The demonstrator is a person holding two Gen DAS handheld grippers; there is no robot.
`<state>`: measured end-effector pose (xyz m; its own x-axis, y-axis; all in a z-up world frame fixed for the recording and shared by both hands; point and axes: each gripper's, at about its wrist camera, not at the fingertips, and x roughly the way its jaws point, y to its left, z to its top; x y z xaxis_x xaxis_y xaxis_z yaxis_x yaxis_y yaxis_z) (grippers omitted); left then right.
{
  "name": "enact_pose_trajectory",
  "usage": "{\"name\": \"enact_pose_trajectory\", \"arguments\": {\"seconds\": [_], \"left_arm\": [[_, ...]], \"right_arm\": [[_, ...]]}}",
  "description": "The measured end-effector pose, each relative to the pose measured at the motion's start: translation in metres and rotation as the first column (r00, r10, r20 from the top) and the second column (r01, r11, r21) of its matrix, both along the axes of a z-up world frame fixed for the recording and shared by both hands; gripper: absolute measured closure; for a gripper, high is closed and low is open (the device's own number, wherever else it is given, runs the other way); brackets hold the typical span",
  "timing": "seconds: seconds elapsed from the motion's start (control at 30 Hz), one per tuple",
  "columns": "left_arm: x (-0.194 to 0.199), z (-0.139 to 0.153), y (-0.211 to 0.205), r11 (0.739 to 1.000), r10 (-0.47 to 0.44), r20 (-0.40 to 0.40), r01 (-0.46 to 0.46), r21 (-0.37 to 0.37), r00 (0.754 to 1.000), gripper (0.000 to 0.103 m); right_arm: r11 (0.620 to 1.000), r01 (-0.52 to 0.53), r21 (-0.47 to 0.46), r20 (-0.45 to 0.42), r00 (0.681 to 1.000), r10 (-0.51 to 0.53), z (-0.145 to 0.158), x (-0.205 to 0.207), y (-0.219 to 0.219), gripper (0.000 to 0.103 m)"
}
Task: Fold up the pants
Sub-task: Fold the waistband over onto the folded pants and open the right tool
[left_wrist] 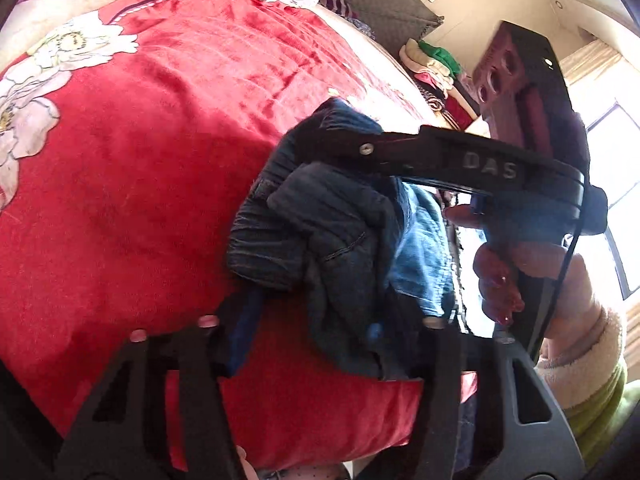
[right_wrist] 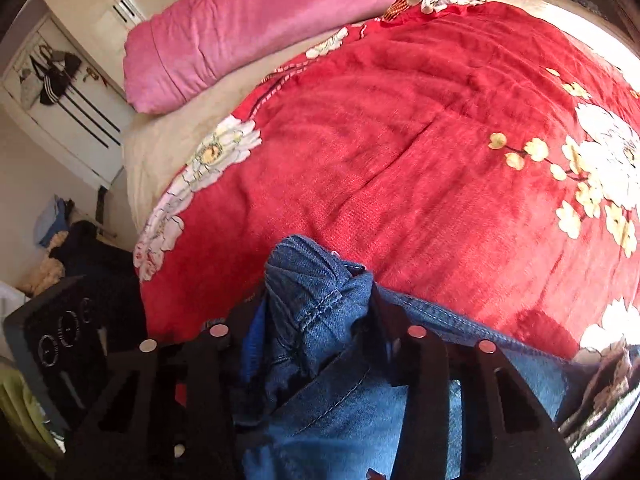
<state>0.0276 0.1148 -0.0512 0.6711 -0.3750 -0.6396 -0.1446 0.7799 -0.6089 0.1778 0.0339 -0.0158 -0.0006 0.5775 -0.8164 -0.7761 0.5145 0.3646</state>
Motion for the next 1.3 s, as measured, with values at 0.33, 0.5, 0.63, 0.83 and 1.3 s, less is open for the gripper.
{"name": "enact_pose_trajectory", "arguments": {"seconds": [0.33, 0.5, 0.63, 0.83, 1.3], "left_arm": [[0.014, 0.047, -0.048, 0.993, -0.096, 0.093, 0.089, 0.072, 0.991, 0.077], [0.029, 0.067, -0.089, 0.978, -0.178, 0.122, 0.162, 0.133, 0.976, 0.077], [0.038, 0.077, -0.126, 0.956, -0.245, 0.126, 0.219, 0.193, 0.961, 0.077], [0.044, 0.076, -0.175, 0.923, -0.330, 0.106, 0.297, 0.247, 0.938, 0.067], [0.031, 0.044, -0.230, 0.850, -0.469, 0.021, 0.445, 0.281, 0.883, 0.049]], "right_arm": [[0.984, 0.068, 0.167, 0.022, 0.997, -0.073, 0.052, -0.002, -0.074, 0.064], [0.964, 0.145, 0.223, 0.023, 0.988, -0.154, 0.064, 0.005, -0.129, 0.063], [0.944, 0.208, 0.256, 0.015, 0.976, -0.219, 0.066, 0.009, -0.171, 0.063], [0.913, 0.283, 0.294, -0.020, 0.957, -0.290, 0.058, 0.010, -0.231, 0.061], [0.851, 0.425, 0.309, -0.043, 0.900, -0.434, 0.042, 0.004, -0.305, 0.034]]}}
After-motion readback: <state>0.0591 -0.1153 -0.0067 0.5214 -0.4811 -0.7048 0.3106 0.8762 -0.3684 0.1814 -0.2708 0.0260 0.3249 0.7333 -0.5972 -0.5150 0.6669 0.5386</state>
